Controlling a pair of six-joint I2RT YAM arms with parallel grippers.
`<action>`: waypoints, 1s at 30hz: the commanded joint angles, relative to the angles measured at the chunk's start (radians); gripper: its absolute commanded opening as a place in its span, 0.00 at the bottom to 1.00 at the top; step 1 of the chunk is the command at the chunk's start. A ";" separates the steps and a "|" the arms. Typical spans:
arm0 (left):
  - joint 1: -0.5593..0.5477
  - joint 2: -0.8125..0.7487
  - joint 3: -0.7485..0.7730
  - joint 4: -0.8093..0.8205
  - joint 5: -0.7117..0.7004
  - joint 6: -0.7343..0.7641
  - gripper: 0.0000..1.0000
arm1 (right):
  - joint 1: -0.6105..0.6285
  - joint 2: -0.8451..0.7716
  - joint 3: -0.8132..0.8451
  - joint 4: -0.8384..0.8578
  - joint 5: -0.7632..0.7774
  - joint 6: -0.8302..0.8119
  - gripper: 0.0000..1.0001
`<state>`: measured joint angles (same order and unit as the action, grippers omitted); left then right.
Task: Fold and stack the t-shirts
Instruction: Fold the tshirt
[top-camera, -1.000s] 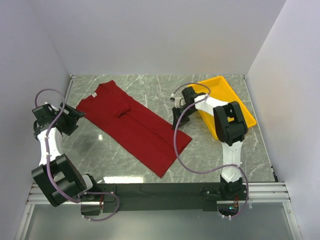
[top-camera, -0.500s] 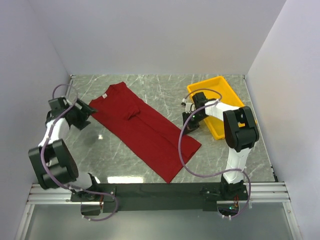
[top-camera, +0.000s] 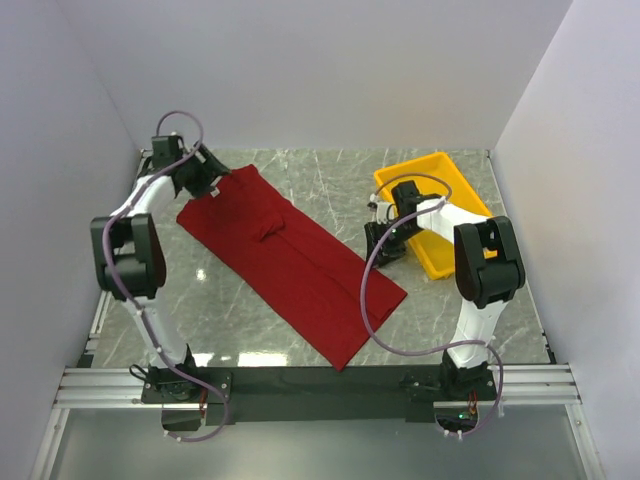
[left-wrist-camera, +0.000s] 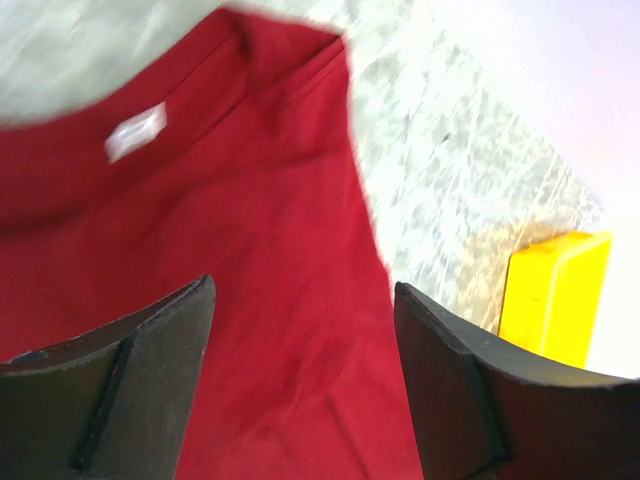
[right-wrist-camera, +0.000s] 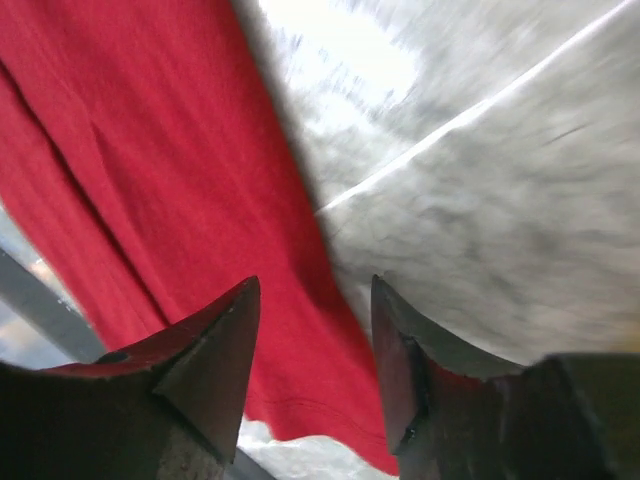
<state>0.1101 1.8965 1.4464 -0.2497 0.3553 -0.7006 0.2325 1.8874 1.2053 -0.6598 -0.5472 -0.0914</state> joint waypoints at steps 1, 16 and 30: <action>-0.042 0.117 0.152 -0.013 -0.064 0.004 0.76 | -0.018 -0.053 0.077 -0.001 0.044 -0.088 0.57; -0.053 -0.067 0.145 -0.026 -0.226 0.111 0.72 | 0.059 0.462 0.931 -0.098 -0.160 0.087 0.57; 0.094 -0.623 -0.348 -0.095 -0.199 0.099 0.77 | 0.183 0.618 1.065 0.086 -0.013 0.397 0.62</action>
<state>0.1909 1.3167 1.1294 -0.3210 0.1364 -0.5968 0.4217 2.4744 2.2425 -0.6106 -0.6014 0.2474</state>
